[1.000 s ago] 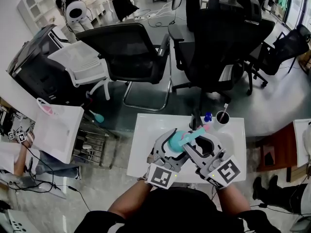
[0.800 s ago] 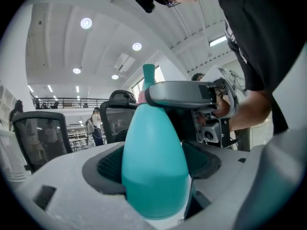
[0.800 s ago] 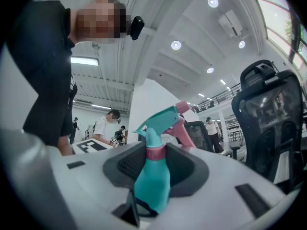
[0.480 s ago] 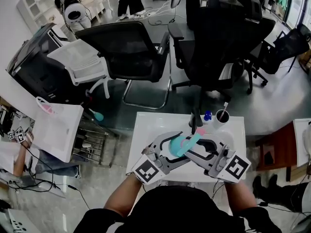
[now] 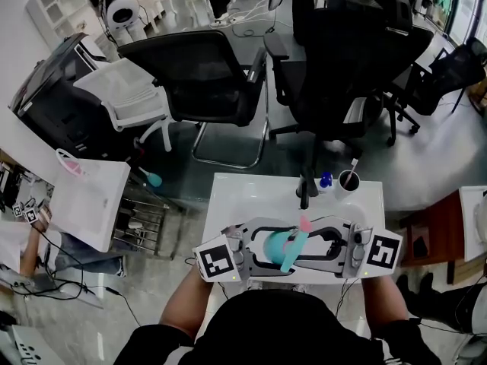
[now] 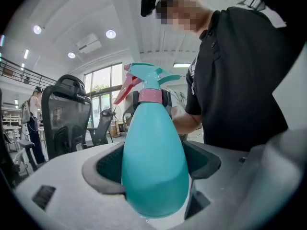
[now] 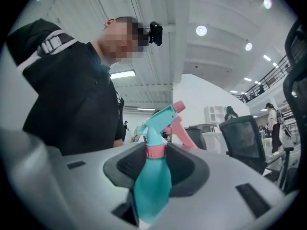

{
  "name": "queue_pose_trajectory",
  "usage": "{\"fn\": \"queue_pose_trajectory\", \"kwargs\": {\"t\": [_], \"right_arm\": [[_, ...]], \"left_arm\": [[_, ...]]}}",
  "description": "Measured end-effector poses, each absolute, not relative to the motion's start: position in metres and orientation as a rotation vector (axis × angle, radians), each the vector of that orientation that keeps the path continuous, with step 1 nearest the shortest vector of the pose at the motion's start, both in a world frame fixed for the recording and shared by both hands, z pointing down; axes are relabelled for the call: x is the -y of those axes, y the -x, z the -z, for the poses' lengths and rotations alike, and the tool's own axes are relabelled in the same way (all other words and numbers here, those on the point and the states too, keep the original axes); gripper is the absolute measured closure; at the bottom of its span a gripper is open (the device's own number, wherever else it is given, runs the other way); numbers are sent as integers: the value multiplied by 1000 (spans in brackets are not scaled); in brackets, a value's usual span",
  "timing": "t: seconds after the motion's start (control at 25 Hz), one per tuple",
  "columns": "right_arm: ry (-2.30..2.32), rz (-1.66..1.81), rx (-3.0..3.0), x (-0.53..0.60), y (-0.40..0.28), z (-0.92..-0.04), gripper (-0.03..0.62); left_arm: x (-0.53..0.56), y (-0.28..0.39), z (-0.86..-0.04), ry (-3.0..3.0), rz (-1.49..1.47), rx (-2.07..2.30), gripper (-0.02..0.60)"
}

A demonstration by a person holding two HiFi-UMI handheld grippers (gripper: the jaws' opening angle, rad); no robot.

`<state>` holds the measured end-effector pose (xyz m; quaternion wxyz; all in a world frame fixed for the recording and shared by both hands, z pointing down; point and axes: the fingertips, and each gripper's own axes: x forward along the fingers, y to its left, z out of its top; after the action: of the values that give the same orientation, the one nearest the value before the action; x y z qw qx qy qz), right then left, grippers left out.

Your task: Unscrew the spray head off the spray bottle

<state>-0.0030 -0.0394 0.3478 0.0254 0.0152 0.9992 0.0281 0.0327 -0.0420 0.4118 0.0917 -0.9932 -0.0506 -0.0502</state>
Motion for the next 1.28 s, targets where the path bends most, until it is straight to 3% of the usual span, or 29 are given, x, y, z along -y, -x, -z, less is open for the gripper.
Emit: {"fn": "queue_pose_trajectory", "kwargs": {"t": [0.28, 0.36, 0.48, 0.76, 1.12, 1.28], "right_arm": [[129, -92, -3022, 62, 7, -345, 453], [300, -130, -3012, 76, 8, -347, 385], [582, -187, -2987, 96, 8, -351, 364], [885, -123, -2898, 114, 10, -357, 385], [1014, -75, -2842, 122, 14, -355, 385], [1062, -74, -2815, 122, 11, -353, 423]], "left_arm": [[69, -32, -413, 3016, 99, -77, 198], [94, -25, -422, 3008, 155, -304, 196], [133, -3, -430, 2919, 208, -712, 198], [159, 15, -435, 2741, 298, -1108, 198], [144, -8, -442, 2725, 295, -1146, 198], [140, -12, -442, 2718, 291, -1134, 198]]}}
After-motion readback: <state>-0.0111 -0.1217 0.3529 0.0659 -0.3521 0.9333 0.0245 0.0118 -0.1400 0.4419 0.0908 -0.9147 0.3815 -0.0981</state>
